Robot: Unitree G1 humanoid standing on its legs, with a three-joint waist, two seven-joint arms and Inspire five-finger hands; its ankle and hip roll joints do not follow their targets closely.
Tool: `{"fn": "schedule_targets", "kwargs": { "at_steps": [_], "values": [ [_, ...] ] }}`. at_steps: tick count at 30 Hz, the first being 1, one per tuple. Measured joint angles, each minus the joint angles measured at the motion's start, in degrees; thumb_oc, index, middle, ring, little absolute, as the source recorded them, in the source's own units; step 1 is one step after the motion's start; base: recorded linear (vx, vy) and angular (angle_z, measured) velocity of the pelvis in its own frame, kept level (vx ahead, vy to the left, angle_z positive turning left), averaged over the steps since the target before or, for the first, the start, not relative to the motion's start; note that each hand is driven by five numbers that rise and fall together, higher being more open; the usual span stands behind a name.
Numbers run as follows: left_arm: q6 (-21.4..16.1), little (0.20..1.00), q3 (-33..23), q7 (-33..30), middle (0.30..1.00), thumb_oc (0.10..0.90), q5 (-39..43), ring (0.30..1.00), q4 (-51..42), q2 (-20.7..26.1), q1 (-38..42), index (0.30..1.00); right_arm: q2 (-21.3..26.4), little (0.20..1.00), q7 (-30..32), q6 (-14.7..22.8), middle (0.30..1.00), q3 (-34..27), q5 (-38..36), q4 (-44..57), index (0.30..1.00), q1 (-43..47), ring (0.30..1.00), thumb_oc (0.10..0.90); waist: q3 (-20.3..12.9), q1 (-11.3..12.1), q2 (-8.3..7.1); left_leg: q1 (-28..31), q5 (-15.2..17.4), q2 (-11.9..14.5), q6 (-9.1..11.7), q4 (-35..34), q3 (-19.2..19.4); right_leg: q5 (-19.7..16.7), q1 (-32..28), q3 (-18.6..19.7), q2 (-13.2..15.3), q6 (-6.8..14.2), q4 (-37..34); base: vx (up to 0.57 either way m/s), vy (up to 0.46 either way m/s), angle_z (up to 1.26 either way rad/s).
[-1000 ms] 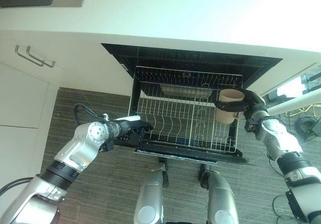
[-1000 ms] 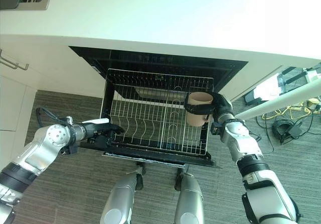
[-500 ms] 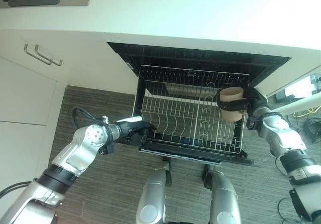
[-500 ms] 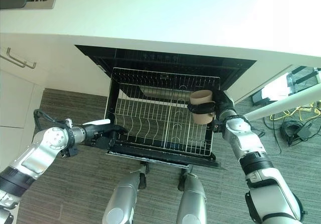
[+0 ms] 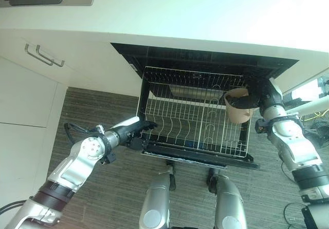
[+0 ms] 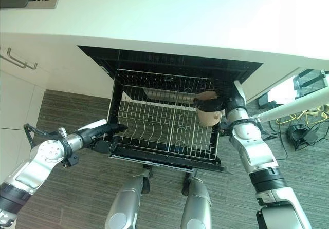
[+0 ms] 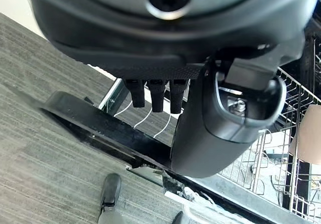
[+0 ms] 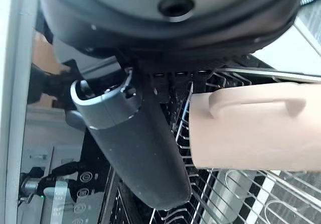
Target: Place the dishes in the dishwasher.
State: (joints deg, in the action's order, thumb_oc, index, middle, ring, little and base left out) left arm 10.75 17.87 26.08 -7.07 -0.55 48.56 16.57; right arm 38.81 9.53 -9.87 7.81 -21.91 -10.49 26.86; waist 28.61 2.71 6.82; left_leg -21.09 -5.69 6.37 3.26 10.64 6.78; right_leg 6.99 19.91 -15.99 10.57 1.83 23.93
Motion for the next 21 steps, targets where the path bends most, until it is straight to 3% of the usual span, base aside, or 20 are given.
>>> {"fn": "schedule_targets", "kwargs": {
  "at_steps": [15,19,21],
  "values": [
    [-0.01,0.9,-1.38,-3.16,0.9,0.8,0.14,0.9,-0.65,0.01,-1.48,0.9,0.02,0.9,3.35,0.17,0.9,-2.02,1.5,1.99,0.9,-2.85,0.9,0.8,0.22,-0.99,-1.12,0.12,0.06,0.21,-0.09,0.01,0.15,-0.26,-0.43,0.01,-0.31,0.15,-0.67,0.0,0.0,0.0],
    [-1.36,0.9,-4.68,-7.19,0.9,0.8,4.63,0.9,-1.96,-0.99,-5.73,0.9,-1.99,0.9,3.73,0.43,0.9,-5.88,1.51,8.97,0.9,-9.2,0.9,0.8,0.22,-1.05,-1.96,0.99,0.21,0.27,-0.22,0.0,0.3,-0.29,-1.4,0.04,-0.36,0.17,-0.99,0.0,0.0,0.0],
    [-2.38,0.9,-7.47,-9.22,0.9,0.8,5.09,0.9,-2.92,-3.97,-8.73,0.9,-3.55,0.9,3.75,0.98,0.9,-7.87,1.51,12.79,0.9,-13.36,0.9,0.8,0.18,-1.03,-2.09,2.18,0.45,0.27,-0.26,-0.02,0.44,-0.28,-2.65,0.07,-0.35,0.19,-1.27,0.0,0.0,0.0]
  ]
}}
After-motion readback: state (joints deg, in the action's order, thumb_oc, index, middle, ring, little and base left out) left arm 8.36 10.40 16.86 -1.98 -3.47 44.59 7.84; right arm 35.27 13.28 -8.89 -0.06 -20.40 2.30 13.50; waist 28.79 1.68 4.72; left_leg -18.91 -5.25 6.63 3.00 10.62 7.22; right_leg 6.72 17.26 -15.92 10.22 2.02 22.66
